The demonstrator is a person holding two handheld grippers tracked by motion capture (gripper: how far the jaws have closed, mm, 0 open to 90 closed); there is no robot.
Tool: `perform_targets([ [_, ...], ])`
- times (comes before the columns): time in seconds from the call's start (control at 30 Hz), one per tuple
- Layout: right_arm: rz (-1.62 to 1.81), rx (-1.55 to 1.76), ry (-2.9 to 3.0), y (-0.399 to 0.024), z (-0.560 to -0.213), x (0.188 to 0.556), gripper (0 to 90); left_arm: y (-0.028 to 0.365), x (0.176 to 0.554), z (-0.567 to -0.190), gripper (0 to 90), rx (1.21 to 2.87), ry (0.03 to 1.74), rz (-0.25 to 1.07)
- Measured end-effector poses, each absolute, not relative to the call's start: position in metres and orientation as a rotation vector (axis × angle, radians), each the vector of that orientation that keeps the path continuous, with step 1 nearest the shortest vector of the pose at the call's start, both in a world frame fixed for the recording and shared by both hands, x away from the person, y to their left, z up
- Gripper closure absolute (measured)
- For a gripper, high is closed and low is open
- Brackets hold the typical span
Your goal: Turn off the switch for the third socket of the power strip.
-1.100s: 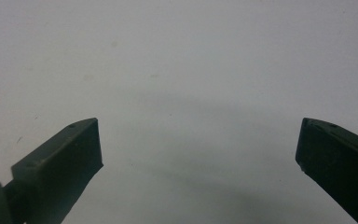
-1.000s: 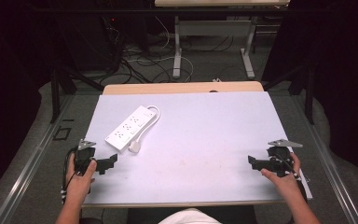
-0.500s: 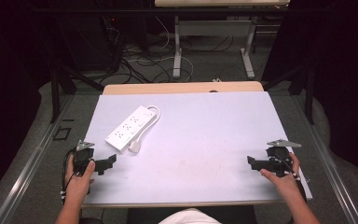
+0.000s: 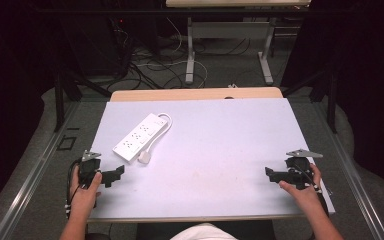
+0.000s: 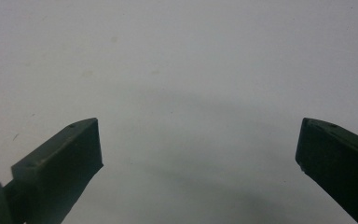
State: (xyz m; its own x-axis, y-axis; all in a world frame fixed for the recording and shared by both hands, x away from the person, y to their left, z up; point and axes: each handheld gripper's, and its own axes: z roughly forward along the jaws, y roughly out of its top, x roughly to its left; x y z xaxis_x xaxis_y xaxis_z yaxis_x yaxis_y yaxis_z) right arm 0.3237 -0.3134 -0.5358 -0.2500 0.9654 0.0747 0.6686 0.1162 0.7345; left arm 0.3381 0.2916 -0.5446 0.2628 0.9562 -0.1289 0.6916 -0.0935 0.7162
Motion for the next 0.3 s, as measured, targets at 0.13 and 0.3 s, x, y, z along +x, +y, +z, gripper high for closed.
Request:
perform_targets([
  [0.13, 0.937, 1.582, 1.978, -0.3133, -0.536, 0.3237, 0.0, 0.2919, 0.3381, -0.5445, 0.4, 1.848, 1.498, 0.497],
  [0.3, 0.938, 1.587, 1.977, -0.3139, -0.536, 0.3236, 0.0, 0.2924, 0.3383, -0.5438, 0.4, 1.848, 1.495, 0.507],
])
